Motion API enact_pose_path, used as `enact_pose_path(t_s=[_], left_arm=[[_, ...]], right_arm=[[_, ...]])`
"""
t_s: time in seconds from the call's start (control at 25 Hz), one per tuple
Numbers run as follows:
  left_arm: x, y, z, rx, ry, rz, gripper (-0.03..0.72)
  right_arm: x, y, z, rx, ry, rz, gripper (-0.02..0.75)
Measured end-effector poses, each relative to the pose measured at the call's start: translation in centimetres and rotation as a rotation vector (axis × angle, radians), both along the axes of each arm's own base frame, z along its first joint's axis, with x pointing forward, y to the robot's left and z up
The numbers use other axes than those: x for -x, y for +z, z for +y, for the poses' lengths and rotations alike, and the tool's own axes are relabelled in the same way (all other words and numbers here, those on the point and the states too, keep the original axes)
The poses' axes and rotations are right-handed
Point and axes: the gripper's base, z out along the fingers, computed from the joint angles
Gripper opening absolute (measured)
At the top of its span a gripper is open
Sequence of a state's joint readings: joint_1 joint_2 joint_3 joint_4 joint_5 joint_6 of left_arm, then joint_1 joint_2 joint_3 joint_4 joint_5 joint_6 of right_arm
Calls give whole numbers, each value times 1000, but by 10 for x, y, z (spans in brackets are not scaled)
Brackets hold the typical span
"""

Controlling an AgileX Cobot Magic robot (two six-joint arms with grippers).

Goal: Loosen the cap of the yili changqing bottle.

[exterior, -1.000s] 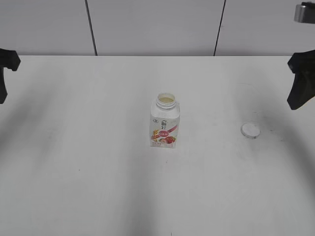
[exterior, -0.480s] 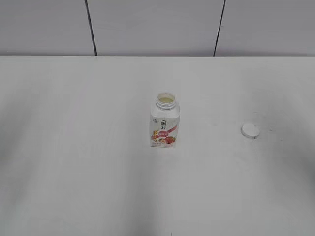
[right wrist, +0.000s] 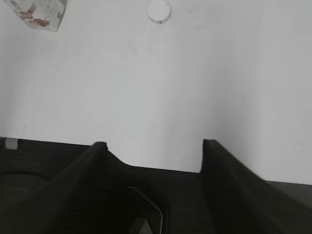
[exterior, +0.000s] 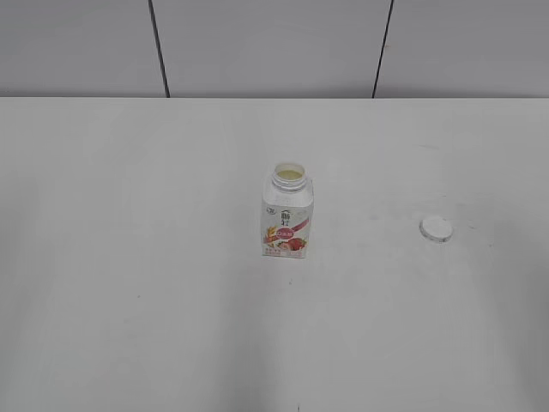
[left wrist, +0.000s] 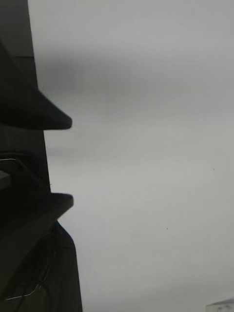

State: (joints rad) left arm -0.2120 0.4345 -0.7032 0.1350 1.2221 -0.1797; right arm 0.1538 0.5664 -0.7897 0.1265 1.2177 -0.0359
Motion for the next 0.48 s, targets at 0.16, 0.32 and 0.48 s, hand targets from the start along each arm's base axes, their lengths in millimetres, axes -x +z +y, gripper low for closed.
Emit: enact_pose_path(t_s=[0.16,0.32,0.48], left_arm=[[35,-6,8,30,-3,-158,272],[59,-14,13,55,-2,-276,270],[71,-23,15,69,-3,-329,269]], right_arm=[[25,-17,-8,35,-15,-69,479],[46,-32,-12,31,-23,-168,479],[63,-45,-15,19,-27,-274,479]])
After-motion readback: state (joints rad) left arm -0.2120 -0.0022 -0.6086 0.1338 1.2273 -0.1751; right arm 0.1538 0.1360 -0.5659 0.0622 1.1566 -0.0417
